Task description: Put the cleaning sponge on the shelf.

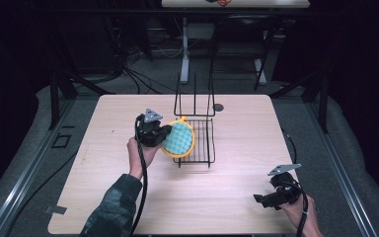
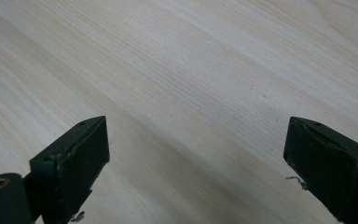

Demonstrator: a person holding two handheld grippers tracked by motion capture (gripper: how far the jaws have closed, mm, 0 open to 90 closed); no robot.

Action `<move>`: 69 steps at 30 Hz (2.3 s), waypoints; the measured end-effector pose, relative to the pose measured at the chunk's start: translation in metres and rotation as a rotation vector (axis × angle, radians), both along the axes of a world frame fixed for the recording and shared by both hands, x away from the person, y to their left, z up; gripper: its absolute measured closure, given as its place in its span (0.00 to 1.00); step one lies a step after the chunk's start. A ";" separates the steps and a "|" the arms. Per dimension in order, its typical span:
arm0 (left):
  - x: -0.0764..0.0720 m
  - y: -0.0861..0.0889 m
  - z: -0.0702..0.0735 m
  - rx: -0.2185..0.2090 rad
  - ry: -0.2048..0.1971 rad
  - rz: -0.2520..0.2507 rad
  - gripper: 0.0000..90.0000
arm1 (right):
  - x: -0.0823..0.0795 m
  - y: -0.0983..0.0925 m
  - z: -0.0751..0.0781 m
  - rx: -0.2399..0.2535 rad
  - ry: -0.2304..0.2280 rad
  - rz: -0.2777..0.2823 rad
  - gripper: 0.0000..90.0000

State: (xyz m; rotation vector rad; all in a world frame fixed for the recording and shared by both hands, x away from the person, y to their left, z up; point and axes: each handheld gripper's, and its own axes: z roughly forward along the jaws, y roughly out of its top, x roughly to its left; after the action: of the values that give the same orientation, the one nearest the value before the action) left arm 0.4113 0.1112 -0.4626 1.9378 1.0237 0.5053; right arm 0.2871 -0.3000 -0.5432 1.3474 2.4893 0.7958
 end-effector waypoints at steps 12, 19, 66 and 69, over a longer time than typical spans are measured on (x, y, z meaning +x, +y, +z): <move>0.005 -0.017 -0.017 -0.028 0.004 0.049 0.98 | -0.001 0.001 0.000 0.007 0.006 0.009 0.07; 0.006 -0.027 -0.025 -0.058 0.008 0.076 0.98 | -0.002 0.001 0.000 0.008 0.003 0.007 0.07; 0.030 -0.059 -0.068 -0.050 0.110 0.222 0.97 | -0.002 0.001 0.000 0.007 0.006 0.006 0.07; 0.031 -0.059 -0.068 -0.051 0.111 0.218 0.94 | -0.002 0.001 0.000 0.008 0.007 0.006 0.07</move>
State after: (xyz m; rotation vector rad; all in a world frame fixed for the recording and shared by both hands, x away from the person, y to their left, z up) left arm 0.4421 0.0520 -0.5311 1.8355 1.3153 0.4911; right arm 0.2848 -0.2991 -0.5431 1.3479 2.4999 0.8043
